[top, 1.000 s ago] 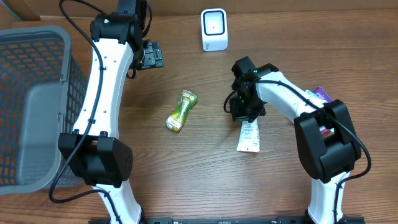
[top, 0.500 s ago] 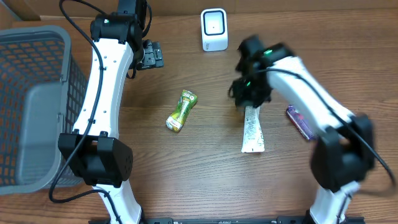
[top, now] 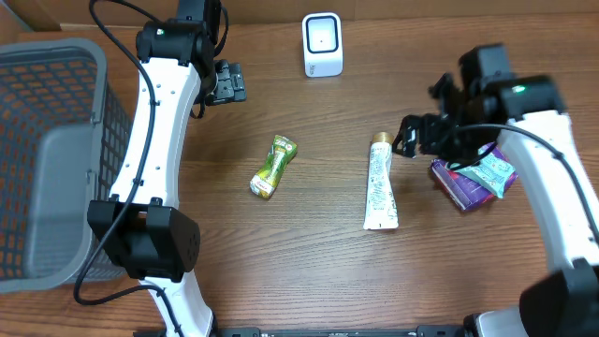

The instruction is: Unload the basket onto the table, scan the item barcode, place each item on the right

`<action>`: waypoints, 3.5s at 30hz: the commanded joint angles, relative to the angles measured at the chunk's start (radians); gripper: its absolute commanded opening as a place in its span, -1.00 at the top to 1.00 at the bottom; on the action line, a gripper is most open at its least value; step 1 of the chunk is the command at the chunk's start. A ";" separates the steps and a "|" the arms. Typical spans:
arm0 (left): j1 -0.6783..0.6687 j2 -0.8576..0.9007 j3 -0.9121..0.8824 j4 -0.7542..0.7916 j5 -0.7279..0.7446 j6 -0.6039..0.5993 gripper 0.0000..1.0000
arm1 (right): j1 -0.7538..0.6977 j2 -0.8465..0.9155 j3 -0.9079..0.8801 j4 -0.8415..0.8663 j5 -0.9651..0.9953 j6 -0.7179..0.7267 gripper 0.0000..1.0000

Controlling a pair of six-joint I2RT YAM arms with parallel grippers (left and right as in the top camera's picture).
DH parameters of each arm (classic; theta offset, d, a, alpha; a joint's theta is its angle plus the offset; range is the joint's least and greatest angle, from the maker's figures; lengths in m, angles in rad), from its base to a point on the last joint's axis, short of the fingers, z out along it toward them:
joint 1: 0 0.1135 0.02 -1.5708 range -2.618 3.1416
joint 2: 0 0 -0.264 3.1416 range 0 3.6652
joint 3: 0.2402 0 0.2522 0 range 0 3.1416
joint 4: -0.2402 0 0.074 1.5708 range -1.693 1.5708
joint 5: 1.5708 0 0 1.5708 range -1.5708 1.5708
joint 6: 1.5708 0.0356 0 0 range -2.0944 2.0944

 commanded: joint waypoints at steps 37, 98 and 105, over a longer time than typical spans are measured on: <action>-0.002 -0.019 0.016 0.001 -0.010 0.007 -0.99 | -0.005 0.196 -0.573 0.695 -0.374 0.058 0.93; -0.002 -0.019 0.016 0.001 -0.010 0.007 -0.99 | 0.316 0.434 0.676 0.339 0.883 -0.166 0.92; -0.002 -0.019 0.016 0.001 -0.010 0.007 -0.99 | 0.343 0.605 0.676 0.600 1.059 -0.417 0.93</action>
